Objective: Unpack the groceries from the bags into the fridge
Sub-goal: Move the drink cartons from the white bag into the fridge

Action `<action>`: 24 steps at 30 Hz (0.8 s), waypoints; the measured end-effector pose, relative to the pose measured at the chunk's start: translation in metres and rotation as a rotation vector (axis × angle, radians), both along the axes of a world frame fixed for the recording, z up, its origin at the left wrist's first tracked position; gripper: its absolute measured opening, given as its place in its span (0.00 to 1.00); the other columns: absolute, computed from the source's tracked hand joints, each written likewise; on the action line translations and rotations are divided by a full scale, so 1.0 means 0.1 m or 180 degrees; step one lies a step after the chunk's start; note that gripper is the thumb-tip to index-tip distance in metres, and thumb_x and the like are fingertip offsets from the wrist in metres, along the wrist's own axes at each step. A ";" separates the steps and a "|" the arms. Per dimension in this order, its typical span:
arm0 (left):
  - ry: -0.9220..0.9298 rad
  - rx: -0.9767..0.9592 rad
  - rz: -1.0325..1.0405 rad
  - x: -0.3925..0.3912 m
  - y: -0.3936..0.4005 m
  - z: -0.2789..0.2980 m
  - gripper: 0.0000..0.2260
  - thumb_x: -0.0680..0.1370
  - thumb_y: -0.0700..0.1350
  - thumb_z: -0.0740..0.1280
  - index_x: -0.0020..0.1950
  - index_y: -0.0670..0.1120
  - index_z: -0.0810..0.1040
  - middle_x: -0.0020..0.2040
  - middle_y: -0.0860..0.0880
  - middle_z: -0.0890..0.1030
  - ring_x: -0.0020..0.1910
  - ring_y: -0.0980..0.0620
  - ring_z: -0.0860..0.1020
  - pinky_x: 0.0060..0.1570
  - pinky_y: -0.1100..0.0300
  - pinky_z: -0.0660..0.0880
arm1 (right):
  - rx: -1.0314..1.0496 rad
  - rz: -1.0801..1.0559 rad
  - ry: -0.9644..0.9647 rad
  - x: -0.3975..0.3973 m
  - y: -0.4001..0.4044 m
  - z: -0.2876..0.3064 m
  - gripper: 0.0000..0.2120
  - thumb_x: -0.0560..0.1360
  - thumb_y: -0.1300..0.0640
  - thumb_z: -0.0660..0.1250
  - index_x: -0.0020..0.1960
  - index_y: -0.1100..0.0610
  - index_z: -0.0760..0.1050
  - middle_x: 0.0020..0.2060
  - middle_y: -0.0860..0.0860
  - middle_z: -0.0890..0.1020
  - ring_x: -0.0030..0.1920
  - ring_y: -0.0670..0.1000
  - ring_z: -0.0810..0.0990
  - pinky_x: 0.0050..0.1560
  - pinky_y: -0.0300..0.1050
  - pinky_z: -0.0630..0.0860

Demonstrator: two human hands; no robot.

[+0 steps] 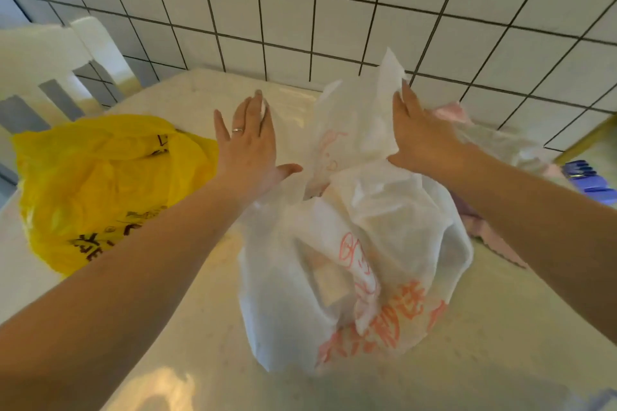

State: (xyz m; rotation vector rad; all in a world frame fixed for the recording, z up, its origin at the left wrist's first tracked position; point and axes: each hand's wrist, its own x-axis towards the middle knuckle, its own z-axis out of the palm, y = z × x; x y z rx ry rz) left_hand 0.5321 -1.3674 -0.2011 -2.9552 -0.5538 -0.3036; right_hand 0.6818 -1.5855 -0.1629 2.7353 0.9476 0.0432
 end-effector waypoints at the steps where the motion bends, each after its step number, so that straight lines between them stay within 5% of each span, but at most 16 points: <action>1: 0.0067 -0.0048 0.0062 0.05 0.05 -0.06 0.51 0.68 0.70 0.62 0.76 0.39 0.45 0.77 0.43 0.42 0.76 0.44 0.42 0.69 0.35 0.43 | -0.0100 0.0045 -0.0054 0.08 0.04 -0.07 0.49 0.71 0.48 0.70 0.75 0.62 0.40 0.75 0.58 0.38 0.62 0.62 0.72 0.49 0.55 0.77; 4: 0.0352 -0.0149 0.0260 0.21 0.25 -0.27 0.50 0.69 0.70 0.61 0.76 0.39 0.45 0.77 0.43 0.41 0.75 0.44 0.40 0.69 0.34 0.43 | -0.0178 0.0044 0.0158 0.42 0.05 -0.31 0.40 0.75 0.56 0.64 0.76 0.60 0.40 0.76 0.57 0.43 0.69 0.62 0.65 0.60 0.58 0.72; 9: 0.0942 -0.0230 0.0425 0.37 0.47 -0.66 0.47 0.70 0.74 0.45 0.76 0.40 0.51 0.77 0.44 0.44 0.75 0.45 0.37 0.69 0.34 0.40 | -0.0675 -0.0013 0.0316 0.85 -0.04 -0.65 0.30 0.76 0.58 0.62 0.73 0.62 0.53 0.74 0.57 0.53 0.56 0.57 0.77 0.43 0.48 0.77; 12: 0.1253 -0.0318 0.0405 0.44 0.47 -0.83 0.43 0.71 0.73 0.40 0.73 0.44 0.62 0.78 0.44 0.48 0.75 0.45 0.38 0.69 0.35 0.39 | -0.0808 -0.0179 0.0693 0.90 0.03 -0.81 0.17 0.77 0.59 0.61 0.65 0.60 0.68 0.63 0.56 0.69 0.57 0.59 0.74 0.54 0.54 0.75; 16: 0.1525 -0.0520 0.0334 0.46 0.47 -0.92 0.35 0.75 0.69 0.40 0.69 0.52 0.70 0.77 0.46 0.52 0.76 0.46 0.40 0.70 0.36 0.38 | -0.0626 -0.0282 0.1190 0.95 0.04 -0.90 0.18 0.78 0.61 0.60 0.67 0.57 0.70 0.65 0.59 0.72 0.65 0.59 0.70 0.66 0.53 0.65; 20: 0.0729 -0.0718 0.0033 0.46 0.48 -0.76 0.26 0.78 0.64 0.46 0.65 0.55 0.74 0.76 0.48 0.60 0.76 0.48 0.46 0.71 0.38 0.40 | 0.0510 -0.0134 0.1372 0.97 0.03 -0.70 0.17 0.74 0.58 0.68 0.63 0.55 0.75 0.67 0.58 0.69 0.68 0.58 0.65 0.68 0.50 0.58; 24: -0.0577 -0.1169 -0.0770 0.36 0.32 -0.43 0.25 0.78 0.60 0.48 0.63 0.50 0.77 0.69 0.49 0.71 0.74 0.49 0.59 0.71 0.43 0.48 | 0.1557 0.0622 0.0621 0.72 0.06 -0.31 0.09 0.76 0.53 0.65 0.53 0.55 0.78 0.65 0.54 0.73 0.66 0.54 0.69 0.67 0.50 0.62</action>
